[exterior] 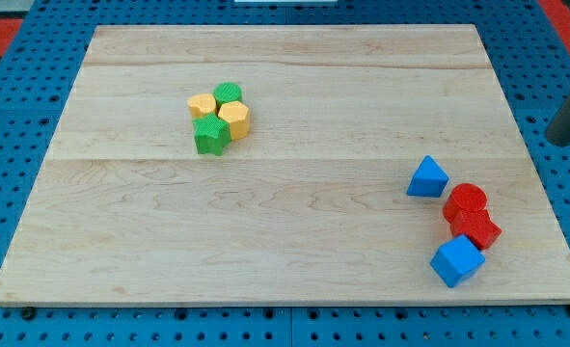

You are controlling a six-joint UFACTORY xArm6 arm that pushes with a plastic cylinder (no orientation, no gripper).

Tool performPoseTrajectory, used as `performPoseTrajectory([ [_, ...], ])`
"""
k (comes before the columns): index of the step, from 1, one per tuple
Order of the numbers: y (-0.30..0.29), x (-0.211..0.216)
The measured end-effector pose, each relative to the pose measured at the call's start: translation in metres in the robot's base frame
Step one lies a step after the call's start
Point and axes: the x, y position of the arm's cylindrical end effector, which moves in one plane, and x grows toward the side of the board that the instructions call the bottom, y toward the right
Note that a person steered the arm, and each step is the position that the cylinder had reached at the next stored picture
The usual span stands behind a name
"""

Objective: Move the arm to the center of the board

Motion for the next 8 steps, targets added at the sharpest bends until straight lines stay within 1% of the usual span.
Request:
performPoseTrajectory([
  [2, -0.056, -0.016],
  [3, -0.107, -0.015],
  [4, -0.19, -0.012],
  [5, -0.242, -0.012],
  [8, -0.238, -0.012],
])
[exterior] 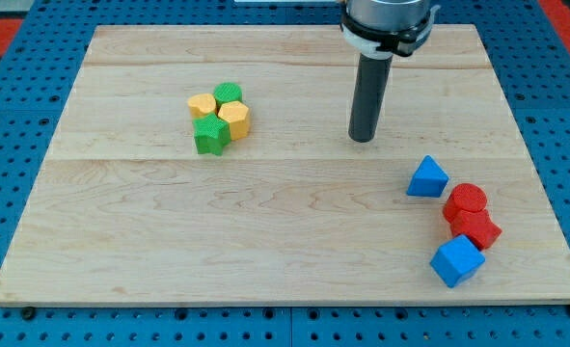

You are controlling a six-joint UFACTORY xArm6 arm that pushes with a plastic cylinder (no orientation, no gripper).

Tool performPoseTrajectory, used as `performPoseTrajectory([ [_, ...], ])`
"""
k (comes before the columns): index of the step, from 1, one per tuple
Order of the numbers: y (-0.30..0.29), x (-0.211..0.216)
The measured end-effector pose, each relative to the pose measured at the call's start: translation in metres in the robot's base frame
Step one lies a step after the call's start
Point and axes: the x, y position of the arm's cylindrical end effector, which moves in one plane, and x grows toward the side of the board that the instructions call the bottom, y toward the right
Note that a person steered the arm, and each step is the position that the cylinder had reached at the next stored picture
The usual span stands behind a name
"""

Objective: Move the arm to the center of the board

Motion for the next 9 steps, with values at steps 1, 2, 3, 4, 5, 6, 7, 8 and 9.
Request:
performPoseTrajectory([
  [1, 0.002, 0.0],
  [2, 0.003, 0.0],
  [3, 0.007, 0.0],
  [4, 0.003, 0.007],
  [5, -0.001, 0.018],
  [6, 0.027, 0.018],
  [7, 0.023, 0.013],
  [8, 0.0, 0.009],
  [9, -0.077, -0.013],
])
